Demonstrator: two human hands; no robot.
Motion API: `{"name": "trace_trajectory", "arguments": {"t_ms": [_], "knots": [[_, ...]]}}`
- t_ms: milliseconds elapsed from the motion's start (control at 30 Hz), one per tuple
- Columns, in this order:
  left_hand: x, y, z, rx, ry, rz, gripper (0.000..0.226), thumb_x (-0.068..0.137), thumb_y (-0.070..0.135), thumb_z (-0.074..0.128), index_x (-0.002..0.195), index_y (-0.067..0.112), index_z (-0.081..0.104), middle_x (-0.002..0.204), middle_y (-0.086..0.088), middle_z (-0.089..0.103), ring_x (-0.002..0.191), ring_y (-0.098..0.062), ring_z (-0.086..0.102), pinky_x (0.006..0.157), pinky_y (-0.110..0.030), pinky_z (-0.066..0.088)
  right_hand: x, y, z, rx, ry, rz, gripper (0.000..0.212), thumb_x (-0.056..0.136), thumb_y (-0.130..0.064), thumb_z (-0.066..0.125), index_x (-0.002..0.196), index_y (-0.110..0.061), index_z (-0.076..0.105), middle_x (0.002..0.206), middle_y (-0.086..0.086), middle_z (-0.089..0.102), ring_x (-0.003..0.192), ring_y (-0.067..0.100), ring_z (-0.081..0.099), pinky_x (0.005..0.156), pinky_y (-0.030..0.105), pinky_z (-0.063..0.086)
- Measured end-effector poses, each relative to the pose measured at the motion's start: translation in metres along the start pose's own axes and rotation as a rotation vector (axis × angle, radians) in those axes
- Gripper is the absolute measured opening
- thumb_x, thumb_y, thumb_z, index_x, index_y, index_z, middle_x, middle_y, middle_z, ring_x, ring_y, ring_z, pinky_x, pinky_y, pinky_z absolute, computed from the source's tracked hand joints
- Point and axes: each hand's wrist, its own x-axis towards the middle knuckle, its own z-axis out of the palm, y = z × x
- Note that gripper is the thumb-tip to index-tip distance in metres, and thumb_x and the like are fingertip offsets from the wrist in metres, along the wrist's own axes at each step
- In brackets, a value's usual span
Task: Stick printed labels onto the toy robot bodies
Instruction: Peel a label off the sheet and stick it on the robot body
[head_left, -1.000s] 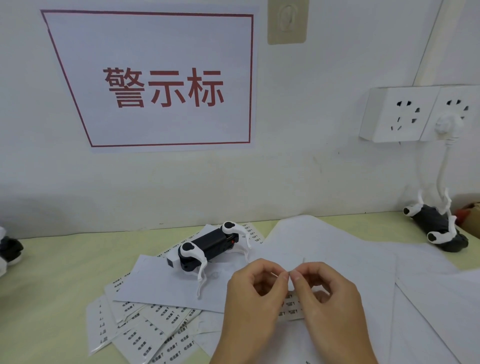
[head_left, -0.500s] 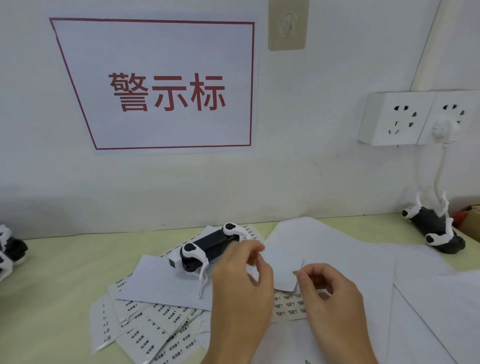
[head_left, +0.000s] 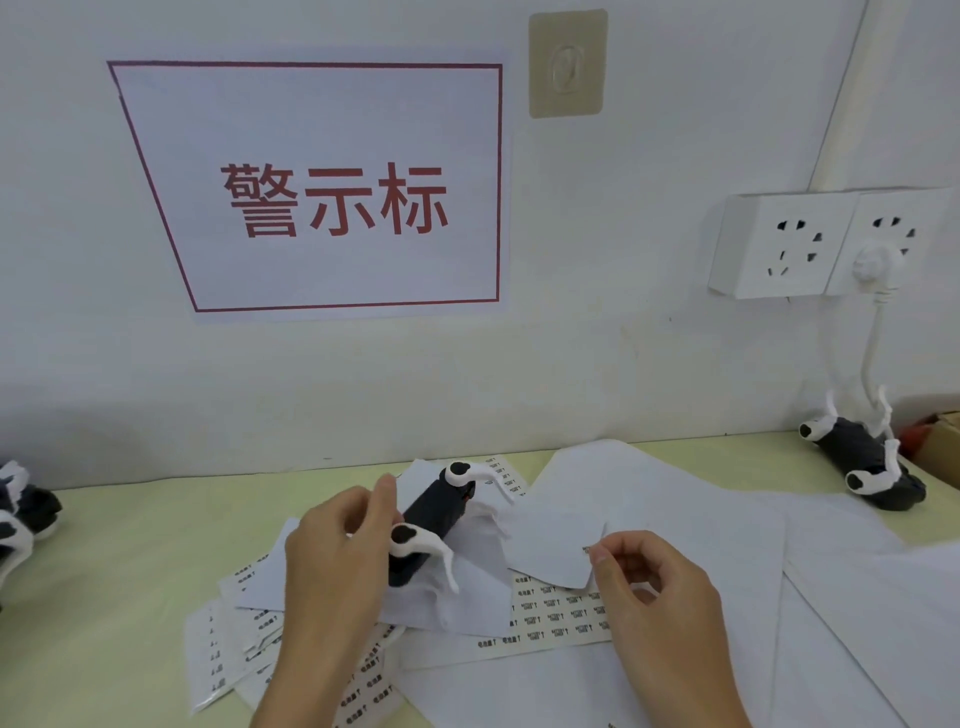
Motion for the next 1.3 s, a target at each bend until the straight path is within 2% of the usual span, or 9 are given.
{"name": "trace_trajectory", "arguments": {"t_ms": [67, 167, 267, 467, 700, 800, 900, 1133, 1300], "knots": [[0.001, 0.000, 0.003, 0.023, -0.023, -0.046, 0.040, 0.092, 0.038, 0.060, 0.071, 0.004, 0.063, 0.060, 0.007, 0.061, 0.055, -0.013, 0.047, 0.056, -0.029, 0.034, 0.000, 0.000, 0.000, -0.003, -0.004, 0.000, 0.023, 0.087, -0.007, 0.072, 0.068, -0.020, 0.069, 0.070, -0.015, 0.068, 0.066, 0.000, 0.060, 0.060, 0.006, 0.043], [0.000, -0.005, 0.007, 0.030, -0.115, -0.163, 0.021, 0.090, 0.043, 0.067, 0.093, 0.022, 0.065, 0.088, 0.004, 0.066, 0.076, -0.014, 0.063, 0.060, -0.030, 0.044, 0.000, 0.000, 0.000, -0.006, -0.006, -0.003, 0.022, 0.087, -0.007, 0.072, 0.069, -0.020, 0.069, 0.070, -0.015, 0.068, 0.066, 0.000, 0.060, 0.060, 0.006, 0.043], [-0.001, -0.008, 0.012, 0.122, -0.248, -0.250, 0.041, 0.086, 0.060, 0.063, 0.107, 0.025, 0.065, 0.099, 0.005, 0.069, 0.088, -0.013, 0.066, 0.067, -0.030, 0.050, 0.000, 0.000, 0.000, -0.006, -0.006, -0.005, 0.023, 0.086, -0.006, 0.072, 0.068, -0.020, 0.069, 0.069, -0.015, 0.068, 0.066, 0.000, 0.060, 0.060, 0.007, 0.043], [-0.006, -0.002, 0.018, 0.109, -0.356, -0.272, 0.040, 0.078, 0.061, 0.071, 0.087, 0.023, 0.075, 0.076, 0.006, 0.075, 0.069, -0.007, 0.070, 0.059, -0.024, 0.044, 0.000, -0.001, -0.001, 0.002, -0.012, -0.001, 0.022, 0.087, -0.007, 0.071, 0.069, -0.020, 0.069, 0.070, -0.014, 0.069, 0.066, 0.000, 0.060, 0.060, 0.007, 0.044], [-0.018, 0.006, 0.032, -0.253, -0.390, -0.286, 0.034, 0.081, 0.042, 0.074, 0.067, 0.012, 0.070, 0.063, -0.002, 0.066, 0.054, -0.014, 0.058, 0.062, -0.030, 0.044, -0.001, -0.001, 0.000, 0.013, -0.008, 0.004, 0.022, 0.087, -0.008, 0.071, 0.069, -0.021, 0.069, 0.070, -0.014, 0.068, 0.066, 0.001, 0.060, 0.061, 0.008, 0.044], [-0.027, 0.013, 0.042, -0.586, -0.394, -0.323, 0.036, 0.063, 0.046, 0.076, 0.074, 0.012, 0.076, 0.076, -0.004, 0.072, 0.065, -0.014, 0.066, 0.066, -0.031, 0.048, -0.001, 0.000, 0.000, 0.028, -0.006, 0.018, 0.022, 0.088, -0.009, 0.071, 0.070, -0.021, 0.069, 0.070, -0.014, 0.068, 0.066, 0.002, 0.060, 0.059, 0.009, 0.045], [-0.034, 0.011, 0.050, -0.752, -0.406, -0.368, 0.038, 0.057, 0.044, 0.077, 0.080, 0.013, 0.079, 0.090, -0.013, 0.076, 0.075, -0.020, 0.071, 0.068, -0.031, 0.053, 0.000, 0.000, 0.000, 0.021, -0.005, 0.015, 0.022, 0.088, -0.010, 0.071, 0.070, -0.022, 0.069, 0.070, -0.014, 0.068, 0.067, 0.002, 0.061, 0.059, 0.010, 0.045], [-0.037, 0.003, 0.057, -0.753, -0.527, -0.281, 0.029, 0.065, 0.035, 0.089, 0.078, 0.013, 0.077, 0.079, -0.014, 0.066, 0.073, -0.020, 0.062, 0.078, -0.039, 0.044, 0.000, 0.000, 0.001, 0.030, 0.001, 0.019, 0.022, 0.088, -0.012, 0.070, 0.069, -0.023, 0.068, 0.068, -0.013, 0.068, 0.062, 0.003, 0.060, 0.057, 0.011, 0.044], [-0.036, -0.003, 0.054, -0.683, -0.600, -0.230, 0.035, 0.065, 0.036, 0.078, 0.088, 0.010, 0.075, 0.084, -0.014, 0.068, 0.076, -0.023, 0.062, 0.069, -0.033, 0.047, 0.001, 0.000, 0.000, 0.057, 0.014, 0.033, 0.019, 0.089, -0.012, 0.070, 0.072, -0.021, 0.069, 0.070, -0.013, 0.068, 0.062, 0.004, 0.060, 0.058, 0.011, 0.044]]}}
